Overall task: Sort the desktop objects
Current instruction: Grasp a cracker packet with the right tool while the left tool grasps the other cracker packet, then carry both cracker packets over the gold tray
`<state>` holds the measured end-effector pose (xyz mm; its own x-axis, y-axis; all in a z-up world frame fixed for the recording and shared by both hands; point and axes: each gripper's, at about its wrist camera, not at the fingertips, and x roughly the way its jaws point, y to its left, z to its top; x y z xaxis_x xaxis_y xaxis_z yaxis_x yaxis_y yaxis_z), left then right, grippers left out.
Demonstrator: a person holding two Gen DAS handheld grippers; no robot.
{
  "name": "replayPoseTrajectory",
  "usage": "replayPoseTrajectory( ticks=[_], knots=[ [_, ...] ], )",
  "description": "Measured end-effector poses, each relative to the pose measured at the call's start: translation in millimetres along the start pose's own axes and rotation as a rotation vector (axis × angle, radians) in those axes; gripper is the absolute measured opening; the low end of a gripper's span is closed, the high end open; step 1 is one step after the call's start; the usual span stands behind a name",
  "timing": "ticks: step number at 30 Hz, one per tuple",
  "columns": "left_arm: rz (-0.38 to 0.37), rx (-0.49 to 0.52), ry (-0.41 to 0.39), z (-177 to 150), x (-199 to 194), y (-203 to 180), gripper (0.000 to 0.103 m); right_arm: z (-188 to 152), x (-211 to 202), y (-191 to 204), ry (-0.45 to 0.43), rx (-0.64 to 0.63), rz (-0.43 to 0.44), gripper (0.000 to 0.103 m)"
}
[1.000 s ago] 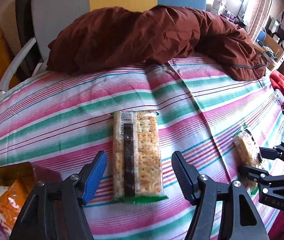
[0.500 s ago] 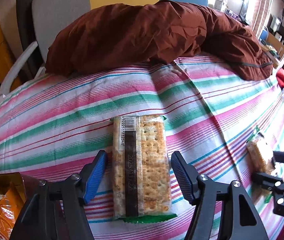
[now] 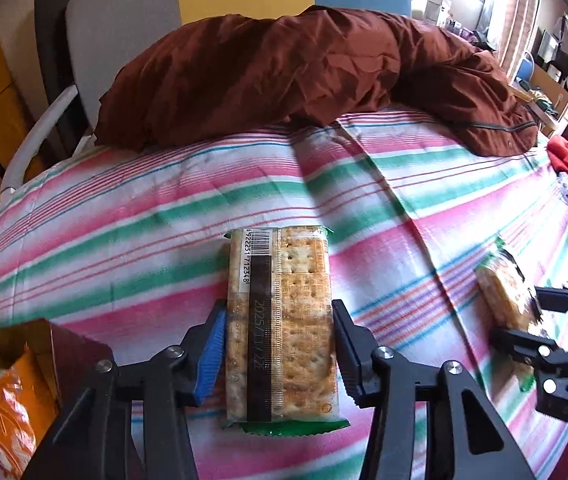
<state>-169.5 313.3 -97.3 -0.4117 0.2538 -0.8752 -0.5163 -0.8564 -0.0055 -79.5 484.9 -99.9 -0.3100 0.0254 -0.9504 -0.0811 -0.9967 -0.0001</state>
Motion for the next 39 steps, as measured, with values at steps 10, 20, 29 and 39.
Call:
replayPoseTrajectory(
  ticks=[10,20,29,39],
  knots=[
    [-0.064,-0.011,-0.084,-30.1,-60.8,-11.2,0.05,-5.6,-6.0,7.2,-0.029,-0.018,-0.002,0.047],
    [-0.008,-0.037,-0.234,-65.4,-142.7,6.0,0.05,-21.6,-37.6,29.4,-0.112,-0.081,0.062,0.047],
    [0.067,-0.132,-0.281,-104.5,-181.2,52.3,0.05,-15.8,-39.9,68.7,-0.193,-0.136,0.113,0.047],
    [0.126,-0.241,-0.281,-141.5,-193.1,104.3,0.05,-19.8,-42.5,87.8,-0.207,-0.17,0.113,0.047]
  ],
)
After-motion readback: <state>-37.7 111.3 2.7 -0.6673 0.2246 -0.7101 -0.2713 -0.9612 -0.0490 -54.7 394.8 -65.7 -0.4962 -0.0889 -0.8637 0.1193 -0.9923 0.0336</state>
